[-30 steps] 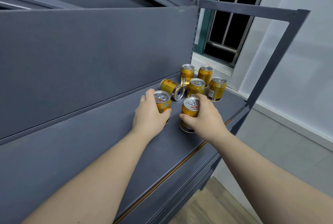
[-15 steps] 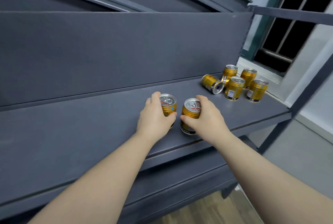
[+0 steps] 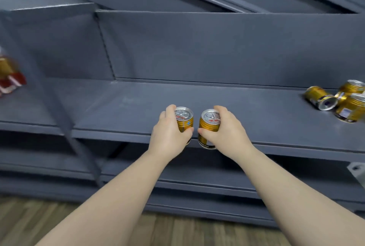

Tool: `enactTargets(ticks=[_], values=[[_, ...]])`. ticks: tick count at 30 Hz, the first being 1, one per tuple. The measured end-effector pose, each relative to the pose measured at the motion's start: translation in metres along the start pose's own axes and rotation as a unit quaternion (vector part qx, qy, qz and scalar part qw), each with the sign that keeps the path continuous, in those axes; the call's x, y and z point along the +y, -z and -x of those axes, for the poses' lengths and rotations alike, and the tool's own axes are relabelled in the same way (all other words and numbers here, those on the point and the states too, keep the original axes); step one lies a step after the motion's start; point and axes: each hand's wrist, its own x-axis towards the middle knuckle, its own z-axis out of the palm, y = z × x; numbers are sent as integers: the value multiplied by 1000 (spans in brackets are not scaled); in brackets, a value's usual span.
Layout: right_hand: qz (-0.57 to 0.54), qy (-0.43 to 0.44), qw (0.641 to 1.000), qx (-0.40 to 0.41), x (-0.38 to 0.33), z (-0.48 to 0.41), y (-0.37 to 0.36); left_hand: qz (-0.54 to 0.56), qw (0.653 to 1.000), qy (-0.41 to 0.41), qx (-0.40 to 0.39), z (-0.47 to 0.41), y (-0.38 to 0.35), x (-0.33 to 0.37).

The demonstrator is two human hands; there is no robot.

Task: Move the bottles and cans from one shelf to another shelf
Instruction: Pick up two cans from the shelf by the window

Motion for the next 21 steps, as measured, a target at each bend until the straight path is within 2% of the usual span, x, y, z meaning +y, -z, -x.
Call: enactTargets(ticks=[10,21], values=[[-16,115,988,-101,-121,24,-122,-26,991,101,84,53,131,-132],[-36,161,972,-168,-256,66,-261,-56,973,183,130,101,263,-277]])
